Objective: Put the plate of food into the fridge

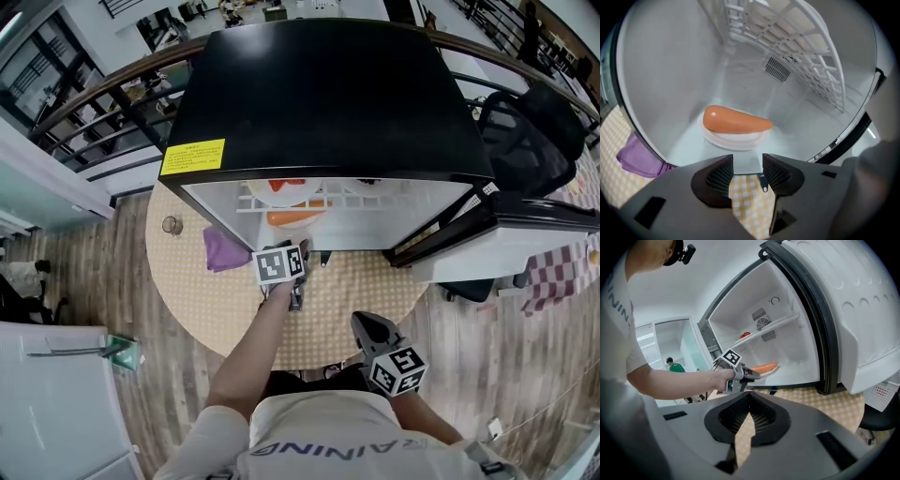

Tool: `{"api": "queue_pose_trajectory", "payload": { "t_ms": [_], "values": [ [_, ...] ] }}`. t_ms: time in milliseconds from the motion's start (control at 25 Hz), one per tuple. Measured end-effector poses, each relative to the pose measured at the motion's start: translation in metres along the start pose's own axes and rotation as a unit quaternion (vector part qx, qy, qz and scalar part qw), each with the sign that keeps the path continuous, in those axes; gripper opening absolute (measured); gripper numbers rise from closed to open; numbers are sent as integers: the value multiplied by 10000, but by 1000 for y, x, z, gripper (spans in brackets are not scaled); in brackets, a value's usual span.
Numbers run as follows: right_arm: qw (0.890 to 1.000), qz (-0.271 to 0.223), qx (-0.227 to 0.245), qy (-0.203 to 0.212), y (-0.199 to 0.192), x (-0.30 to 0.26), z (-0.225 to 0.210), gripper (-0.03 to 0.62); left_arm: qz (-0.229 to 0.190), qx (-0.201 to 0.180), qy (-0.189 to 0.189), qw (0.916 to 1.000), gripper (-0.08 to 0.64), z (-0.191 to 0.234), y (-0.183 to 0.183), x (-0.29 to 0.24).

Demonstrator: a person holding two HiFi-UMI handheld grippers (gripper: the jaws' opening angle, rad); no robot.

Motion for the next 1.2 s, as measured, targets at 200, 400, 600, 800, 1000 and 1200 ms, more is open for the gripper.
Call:
{"api": "queue_pose_trajectory", "payload": {
  "t_ms": [200, 400, 600, 800, 1000, 1200],
  "values": [
    [10000, -67, 25, 65, 3, -1, 8, 20, -386, -156, -15, 9991, 99, 1, -3, 40],
    [9996, -214, 146, 121, 13, -4, 18, 20, -852, -289, 2, 9959, 26, 7, -9, 94],
    [9988, -352, 330, 115, 27, -5, 27, 20, -1257, -640, -158, 9899, 20, 0, -15, 151],
    [9968, -540, 577, 93, 47, -8, 40, 20, -1837, -730, -493, 9790, 17, -3, -15, 204],
    [9944, -688, 797, 75, 60, -7, 58, 20, -2299, -613, -1038, 9657, 14, -7, -18, 250],
    [9913, -802, 1047, 41, 66, -7, 71, 20, -2759, -1139, -1056, 9485, 14, -12, -16, 286]
  ]
}}
Point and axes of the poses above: the fingertips, and each gripper's own axes: x backward along the fingers, z to its left, y out of its top, the point moved 4 cm from there along x, backward along the fingers, and after that the axes turned 3 degrees about x, right-handed, at the moved point
